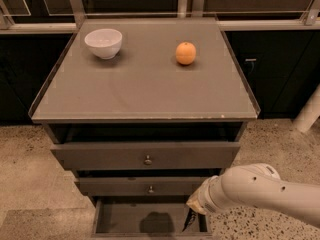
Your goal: Place rxbar chocolate into bottom drawer
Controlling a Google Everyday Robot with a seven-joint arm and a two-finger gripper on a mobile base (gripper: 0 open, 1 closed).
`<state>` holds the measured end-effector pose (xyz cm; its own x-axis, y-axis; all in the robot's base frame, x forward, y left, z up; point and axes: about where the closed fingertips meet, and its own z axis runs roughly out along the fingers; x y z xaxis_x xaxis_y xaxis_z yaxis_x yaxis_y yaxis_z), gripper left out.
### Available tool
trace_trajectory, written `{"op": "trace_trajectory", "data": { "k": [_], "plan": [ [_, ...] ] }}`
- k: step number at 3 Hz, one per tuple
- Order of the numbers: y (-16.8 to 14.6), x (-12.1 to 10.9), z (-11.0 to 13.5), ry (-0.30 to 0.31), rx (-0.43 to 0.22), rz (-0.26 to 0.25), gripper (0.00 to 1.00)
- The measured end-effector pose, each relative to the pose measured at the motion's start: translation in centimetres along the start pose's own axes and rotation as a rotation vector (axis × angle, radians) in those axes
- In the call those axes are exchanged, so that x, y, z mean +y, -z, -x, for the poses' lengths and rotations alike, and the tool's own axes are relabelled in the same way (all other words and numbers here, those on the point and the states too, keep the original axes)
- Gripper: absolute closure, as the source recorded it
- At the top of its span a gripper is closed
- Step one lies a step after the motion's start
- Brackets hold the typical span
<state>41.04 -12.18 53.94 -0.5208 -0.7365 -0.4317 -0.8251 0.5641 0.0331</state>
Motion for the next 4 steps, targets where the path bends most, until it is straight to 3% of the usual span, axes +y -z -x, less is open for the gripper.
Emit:
{"op": "trace_trajectory", "data": {
  "k": [1,3,4],
  "plan": [
    [0.0,-0.2,-0.7,-0.019,-0.013,-0.019,1.00],
    [-9.0,-3.9,-5.3,-0.171,-0.042,-0.039,1.00],
    [-13.9,-5.3,-6.3,-0.219,-0.037,-0.034,1.00]
  ]
}}
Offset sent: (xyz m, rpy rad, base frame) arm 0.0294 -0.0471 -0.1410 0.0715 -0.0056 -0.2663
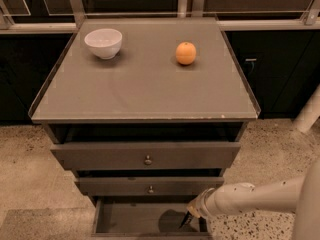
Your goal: Place rxbar chocolate into bottom drawer
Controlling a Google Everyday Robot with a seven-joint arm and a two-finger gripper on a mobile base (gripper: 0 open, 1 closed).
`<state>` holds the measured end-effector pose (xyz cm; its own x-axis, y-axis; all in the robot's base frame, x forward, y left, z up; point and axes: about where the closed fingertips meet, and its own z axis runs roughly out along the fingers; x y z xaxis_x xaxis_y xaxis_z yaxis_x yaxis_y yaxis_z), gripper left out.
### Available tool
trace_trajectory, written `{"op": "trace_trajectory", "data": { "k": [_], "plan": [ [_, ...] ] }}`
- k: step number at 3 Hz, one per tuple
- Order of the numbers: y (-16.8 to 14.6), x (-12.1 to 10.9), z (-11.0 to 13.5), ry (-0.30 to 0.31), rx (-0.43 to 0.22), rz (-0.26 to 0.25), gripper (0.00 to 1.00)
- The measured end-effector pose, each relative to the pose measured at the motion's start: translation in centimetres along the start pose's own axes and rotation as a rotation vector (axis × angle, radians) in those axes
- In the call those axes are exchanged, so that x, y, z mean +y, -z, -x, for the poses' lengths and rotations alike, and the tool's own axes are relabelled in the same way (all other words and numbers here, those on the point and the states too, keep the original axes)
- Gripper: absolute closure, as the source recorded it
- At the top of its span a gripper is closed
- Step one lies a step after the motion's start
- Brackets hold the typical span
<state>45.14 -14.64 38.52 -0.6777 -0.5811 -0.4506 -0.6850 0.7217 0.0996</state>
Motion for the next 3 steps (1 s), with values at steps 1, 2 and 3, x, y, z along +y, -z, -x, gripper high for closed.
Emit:
{"op": "trace_trajectory", "data": {
  "k": [1,2,3],
  "plan": [
    [-0.4,0.3,-0.3,-0.001,0.006,0.008,1.00],
    [-0.1,0.6,-0.3,-0.007,-0.018,0.022,1.00],
    [-1.8,-0.2,-1.5,-0.071,-0.058,0.063,1.00]
  ]
}}
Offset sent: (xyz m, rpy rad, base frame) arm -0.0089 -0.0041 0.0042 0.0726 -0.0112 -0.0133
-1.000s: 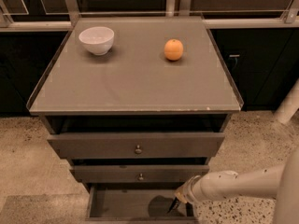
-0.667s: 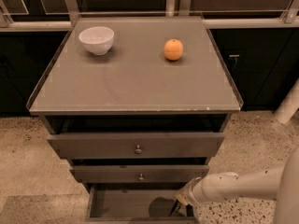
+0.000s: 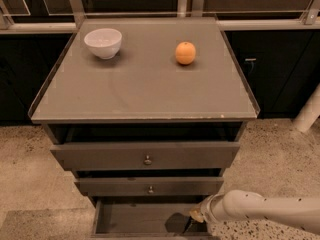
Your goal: Place rxbar chocolate into bottom drawer
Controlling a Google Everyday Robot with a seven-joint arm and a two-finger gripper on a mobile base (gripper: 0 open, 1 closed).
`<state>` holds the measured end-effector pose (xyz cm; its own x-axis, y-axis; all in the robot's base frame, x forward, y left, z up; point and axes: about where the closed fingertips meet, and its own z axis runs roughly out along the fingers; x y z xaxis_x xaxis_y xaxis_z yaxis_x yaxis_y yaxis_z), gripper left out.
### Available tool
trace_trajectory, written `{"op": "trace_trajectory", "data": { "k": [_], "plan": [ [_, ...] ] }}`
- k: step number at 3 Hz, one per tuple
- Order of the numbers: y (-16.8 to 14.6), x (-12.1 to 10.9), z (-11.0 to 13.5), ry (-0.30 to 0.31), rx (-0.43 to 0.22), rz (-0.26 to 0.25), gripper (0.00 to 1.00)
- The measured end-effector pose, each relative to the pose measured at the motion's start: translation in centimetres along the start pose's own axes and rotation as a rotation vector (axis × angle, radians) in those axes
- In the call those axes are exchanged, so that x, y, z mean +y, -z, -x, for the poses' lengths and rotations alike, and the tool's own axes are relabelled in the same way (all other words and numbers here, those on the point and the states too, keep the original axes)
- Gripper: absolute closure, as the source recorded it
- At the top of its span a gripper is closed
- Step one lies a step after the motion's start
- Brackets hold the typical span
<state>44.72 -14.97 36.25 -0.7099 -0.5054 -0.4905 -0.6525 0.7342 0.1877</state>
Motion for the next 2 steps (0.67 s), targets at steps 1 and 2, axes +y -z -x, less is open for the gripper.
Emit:
{"op": "trace_trajectory", "data": {
  "k": [1,2],
  "plan": [
    [-3.2,-1.6,-2.1,-0.107,-0.045,0.081,1.00],
    [-6.4,-3.5,-3.7,-0.206,-0.072,0.140,1.00]
  ]
}}
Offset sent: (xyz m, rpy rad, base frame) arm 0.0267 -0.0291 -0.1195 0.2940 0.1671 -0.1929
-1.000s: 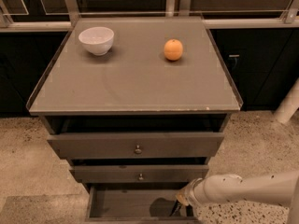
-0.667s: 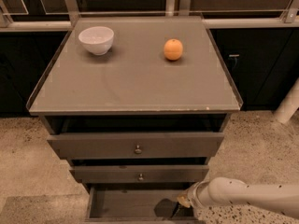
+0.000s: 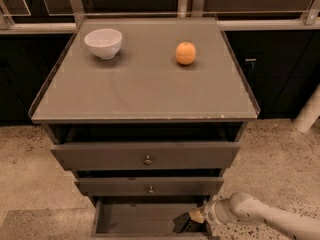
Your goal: Place rxbar chocolate into bottom drawer
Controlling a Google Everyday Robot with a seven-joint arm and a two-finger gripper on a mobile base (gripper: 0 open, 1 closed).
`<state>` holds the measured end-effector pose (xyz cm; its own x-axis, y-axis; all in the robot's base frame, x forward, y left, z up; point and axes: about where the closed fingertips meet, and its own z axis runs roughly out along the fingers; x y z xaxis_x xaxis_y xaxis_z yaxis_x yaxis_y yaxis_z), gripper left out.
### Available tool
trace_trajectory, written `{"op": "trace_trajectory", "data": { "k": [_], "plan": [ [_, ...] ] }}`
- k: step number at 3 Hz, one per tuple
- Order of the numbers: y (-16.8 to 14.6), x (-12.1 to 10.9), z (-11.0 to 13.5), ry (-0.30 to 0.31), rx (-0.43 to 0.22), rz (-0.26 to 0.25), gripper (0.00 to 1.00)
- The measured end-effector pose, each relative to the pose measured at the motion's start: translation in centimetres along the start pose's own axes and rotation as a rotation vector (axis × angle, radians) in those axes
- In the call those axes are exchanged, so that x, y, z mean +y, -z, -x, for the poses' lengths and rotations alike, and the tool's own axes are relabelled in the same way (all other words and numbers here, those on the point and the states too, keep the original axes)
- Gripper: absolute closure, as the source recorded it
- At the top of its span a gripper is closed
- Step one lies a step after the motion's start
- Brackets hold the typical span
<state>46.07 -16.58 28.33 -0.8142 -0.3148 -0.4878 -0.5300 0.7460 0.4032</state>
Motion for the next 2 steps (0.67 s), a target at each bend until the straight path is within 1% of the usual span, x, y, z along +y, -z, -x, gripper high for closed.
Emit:
{"op": "trace_trajectory", "data": {
  "k": [1,2],
  "plan": [
    [-2.35,-1.55,-0.72,-0.050,0.014,0.031,1.00],
    [-2.55,-1.94,-0.60,-0.055,0.009,0.029,0.80]
  ]
}}
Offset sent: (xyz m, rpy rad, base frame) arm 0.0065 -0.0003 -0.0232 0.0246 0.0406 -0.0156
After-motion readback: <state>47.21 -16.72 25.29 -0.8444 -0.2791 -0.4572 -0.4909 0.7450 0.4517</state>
